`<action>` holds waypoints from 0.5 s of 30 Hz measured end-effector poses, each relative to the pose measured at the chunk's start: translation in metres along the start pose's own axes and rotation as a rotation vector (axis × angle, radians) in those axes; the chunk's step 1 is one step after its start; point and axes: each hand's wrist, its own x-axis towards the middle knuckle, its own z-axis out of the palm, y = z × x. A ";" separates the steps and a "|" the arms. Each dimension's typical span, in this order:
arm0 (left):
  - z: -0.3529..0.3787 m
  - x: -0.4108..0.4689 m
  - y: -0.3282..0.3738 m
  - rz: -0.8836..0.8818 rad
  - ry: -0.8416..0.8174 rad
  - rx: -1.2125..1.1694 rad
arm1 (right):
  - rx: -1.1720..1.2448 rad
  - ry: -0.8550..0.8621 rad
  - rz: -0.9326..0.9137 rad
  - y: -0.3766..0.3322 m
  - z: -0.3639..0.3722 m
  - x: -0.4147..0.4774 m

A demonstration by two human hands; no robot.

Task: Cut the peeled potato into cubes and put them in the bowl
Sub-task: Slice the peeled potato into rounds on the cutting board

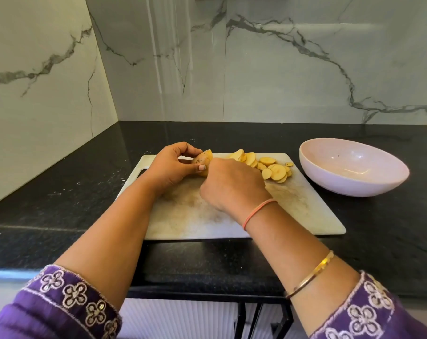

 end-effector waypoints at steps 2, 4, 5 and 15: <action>-0.002 0.000 0.003 0.015 0.005 -0.003 | 0.017 -0.034 0.001 0.000 -0.009 0.007; -0.003 0.000 0.005 0.026 0.002 0.005 | 0.046 -0.084 0.005 0.000 -0.018 0.011; -0.003 -0.001 0.005 0.030 -0.003 0.008 | 0.065 -0.115 0.010 0.000 -0.021 0.012; -0.001 -0.006 0.004 0.089 -0.045 0.034 | 0.189 -0.270 0.075 0.005 -0.035 0.026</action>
